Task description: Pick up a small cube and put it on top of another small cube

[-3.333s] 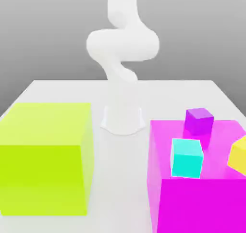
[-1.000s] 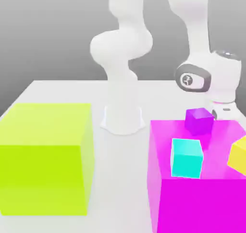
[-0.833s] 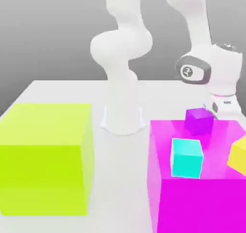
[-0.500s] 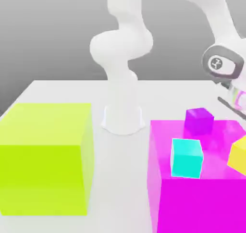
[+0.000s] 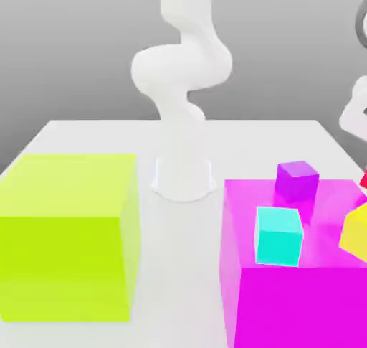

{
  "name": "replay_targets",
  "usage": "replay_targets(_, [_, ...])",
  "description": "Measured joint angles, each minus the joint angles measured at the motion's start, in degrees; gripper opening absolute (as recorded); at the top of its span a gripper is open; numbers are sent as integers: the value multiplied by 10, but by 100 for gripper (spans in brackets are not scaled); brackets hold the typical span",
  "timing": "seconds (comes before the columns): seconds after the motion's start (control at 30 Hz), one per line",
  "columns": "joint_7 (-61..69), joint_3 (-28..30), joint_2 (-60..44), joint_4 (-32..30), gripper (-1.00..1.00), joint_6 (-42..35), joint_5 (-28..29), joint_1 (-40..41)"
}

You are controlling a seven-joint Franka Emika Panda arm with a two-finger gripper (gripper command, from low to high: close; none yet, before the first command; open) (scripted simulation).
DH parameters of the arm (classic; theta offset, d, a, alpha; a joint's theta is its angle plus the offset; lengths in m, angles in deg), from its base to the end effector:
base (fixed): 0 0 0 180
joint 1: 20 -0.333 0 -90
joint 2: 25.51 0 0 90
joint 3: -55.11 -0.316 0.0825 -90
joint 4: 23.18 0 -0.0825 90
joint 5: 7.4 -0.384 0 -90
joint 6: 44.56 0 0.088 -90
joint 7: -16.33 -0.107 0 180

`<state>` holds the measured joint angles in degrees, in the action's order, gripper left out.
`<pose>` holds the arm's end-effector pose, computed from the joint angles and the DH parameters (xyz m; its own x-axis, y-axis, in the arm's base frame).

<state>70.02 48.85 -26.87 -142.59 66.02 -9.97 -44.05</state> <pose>0.4559 0.2699 0.4006 0.1174 0.9905 -0.0717 0.9776 -0.1280 -0.1671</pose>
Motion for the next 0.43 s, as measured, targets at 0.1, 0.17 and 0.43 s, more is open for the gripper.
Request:
replay_targets(0.1, [-29,43,39,4,-100,18,17,84])
replay_targets(0.17, [-45,56,51,-7,-100,47,23,116])
replay_targets(0.43, [-50,57,34,-47,100,112,25,117])
